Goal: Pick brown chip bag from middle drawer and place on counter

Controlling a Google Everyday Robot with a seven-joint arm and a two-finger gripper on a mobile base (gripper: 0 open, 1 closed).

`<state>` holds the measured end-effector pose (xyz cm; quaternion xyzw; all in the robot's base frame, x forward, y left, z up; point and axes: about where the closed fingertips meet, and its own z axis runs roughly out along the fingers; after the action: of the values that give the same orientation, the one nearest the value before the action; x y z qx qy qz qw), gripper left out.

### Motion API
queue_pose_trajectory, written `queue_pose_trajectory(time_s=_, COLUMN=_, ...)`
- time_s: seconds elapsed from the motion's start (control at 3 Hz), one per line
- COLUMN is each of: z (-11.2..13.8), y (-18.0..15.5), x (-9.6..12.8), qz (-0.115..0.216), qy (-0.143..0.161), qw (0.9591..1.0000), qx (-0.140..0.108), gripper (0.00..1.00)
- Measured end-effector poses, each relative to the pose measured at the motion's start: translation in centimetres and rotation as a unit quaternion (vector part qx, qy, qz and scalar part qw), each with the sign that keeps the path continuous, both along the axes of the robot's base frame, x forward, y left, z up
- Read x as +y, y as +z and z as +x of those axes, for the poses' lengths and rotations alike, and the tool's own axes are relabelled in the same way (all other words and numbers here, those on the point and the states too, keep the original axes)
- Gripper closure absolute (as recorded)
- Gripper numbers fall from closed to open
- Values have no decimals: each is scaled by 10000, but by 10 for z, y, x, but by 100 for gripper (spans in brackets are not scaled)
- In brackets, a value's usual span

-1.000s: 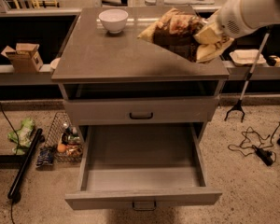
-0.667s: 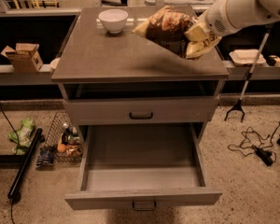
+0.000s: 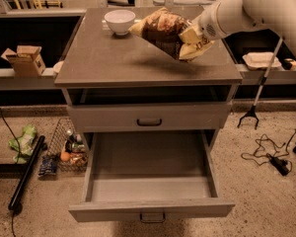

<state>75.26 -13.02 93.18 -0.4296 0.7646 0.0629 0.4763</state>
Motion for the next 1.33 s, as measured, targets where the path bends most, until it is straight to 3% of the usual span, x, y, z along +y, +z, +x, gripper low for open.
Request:
queue_pose_trajectory(time_s=0.67, z=45, y=-11, x=8, qz=290, qy=-197, qw=9994, qx=-52, gripper=39)
queue_pose_trajectory(time_s=1.0, z=62, y=-20, x=2, qz=290, qy=-387, qw=9988, qx=4, gripper=16)
queue_pose_trajectory(time_s=1.33, z=72, y=-29, x=-12, qz=272, qy=-598, qw=9978, qx=104, gripper=0)
